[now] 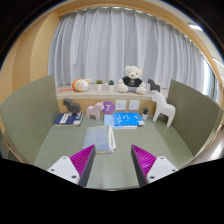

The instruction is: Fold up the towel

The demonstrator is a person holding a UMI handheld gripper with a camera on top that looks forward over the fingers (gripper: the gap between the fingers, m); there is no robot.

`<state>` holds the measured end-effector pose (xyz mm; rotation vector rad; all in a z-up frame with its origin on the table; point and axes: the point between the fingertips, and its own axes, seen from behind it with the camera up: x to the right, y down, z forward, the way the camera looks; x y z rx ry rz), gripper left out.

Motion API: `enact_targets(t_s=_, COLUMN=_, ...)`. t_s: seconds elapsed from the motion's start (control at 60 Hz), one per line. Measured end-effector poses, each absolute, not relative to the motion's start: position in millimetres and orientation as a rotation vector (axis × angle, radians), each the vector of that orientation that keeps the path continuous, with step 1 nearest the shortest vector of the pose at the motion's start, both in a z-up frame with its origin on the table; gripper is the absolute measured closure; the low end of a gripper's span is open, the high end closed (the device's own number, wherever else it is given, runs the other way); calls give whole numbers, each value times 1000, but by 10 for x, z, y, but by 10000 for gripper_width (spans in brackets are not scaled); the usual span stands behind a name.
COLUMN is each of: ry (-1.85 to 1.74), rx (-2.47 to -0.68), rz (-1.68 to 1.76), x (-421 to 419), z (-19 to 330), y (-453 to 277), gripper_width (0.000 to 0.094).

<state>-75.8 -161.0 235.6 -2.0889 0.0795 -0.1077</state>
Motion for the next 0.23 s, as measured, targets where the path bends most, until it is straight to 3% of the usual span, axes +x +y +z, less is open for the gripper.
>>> enact_targets(t_s=0.233, ry=57, rx=-2044, rz=-102, x=-863, z=2573, y=-1896, gripper_width=224)
